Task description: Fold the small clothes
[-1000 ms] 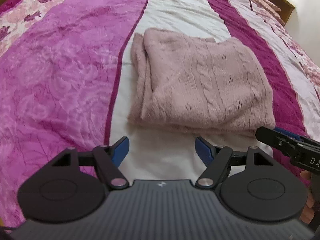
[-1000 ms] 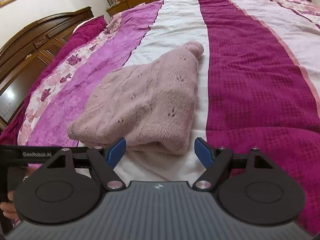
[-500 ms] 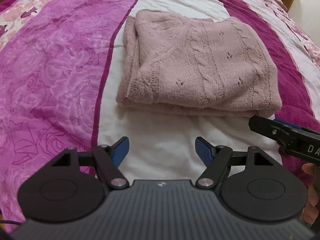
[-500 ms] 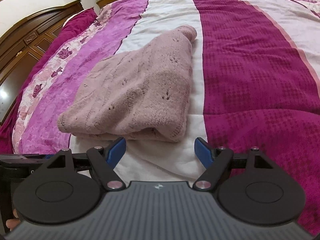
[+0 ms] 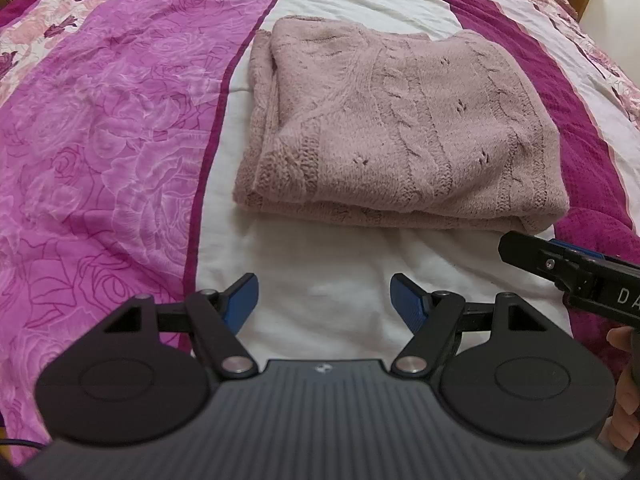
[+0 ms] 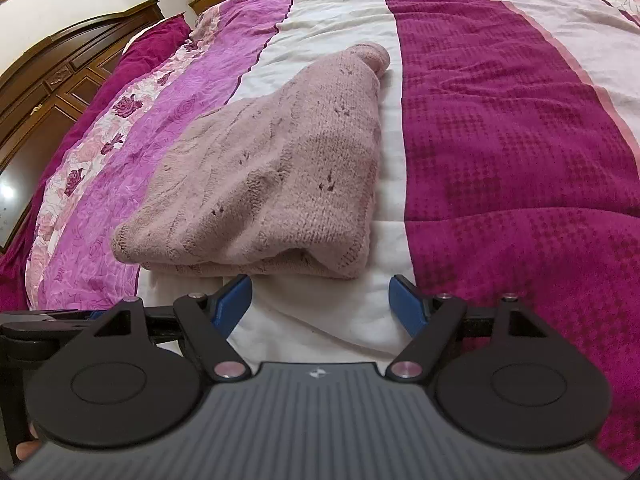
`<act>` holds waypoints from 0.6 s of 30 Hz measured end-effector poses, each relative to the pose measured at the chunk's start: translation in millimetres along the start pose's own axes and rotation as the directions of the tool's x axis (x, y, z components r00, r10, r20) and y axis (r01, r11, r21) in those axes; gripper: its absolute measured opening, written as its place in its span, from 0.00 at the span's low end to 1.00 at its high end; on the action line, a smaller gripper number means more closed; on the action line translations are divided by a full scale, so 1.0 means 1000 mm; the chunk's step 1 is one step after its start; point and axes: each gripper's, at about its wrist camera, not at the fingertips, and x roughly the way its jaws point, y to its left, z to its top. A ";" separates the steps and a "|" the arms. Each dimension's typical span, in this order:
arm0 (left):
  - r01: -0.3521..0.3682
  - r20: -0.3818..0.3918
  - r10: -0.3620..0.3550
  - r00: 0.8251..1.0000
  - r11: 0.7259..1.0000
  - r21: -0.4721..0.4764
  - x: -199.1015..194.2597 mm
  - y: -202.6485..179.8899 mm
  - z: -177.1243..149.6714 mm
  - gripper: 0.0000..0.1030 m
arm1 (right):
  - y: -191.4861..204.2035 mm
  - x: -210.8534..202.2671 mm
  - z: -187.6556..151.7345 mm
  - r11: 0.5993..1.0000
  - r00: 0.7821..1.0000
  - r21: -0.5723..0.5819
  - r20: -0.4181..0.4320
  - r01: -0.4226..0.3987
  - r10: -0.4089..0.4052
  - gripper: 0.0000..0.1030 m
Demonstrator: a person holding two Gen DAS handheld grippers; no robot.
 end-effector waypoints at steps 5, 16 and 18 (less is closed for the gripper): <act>0.000 0.000 0.000 1.000 1.000 0.001 0.000 0.000 0.000 0.72 | 0.000 0.000 0.000 1.000 1.000 0.000 0.000 0.000 0.000 0.79; 0.001 0.000 -0.001 1.000 1.000 0.002 0.000 0.000 0.000 0.72 | 0.000 0.000 0.000 1.000 1.000 0.001 0.000 -0.001 0.001 0.79; 0.001 0.001 -0.001 1.000 1.000 0.003 0.000 -0.001 -0.001 0.72 | 0.000 0.000 0.000 1.000 1.000 0.001 0.000 -0.001 0.001 0.79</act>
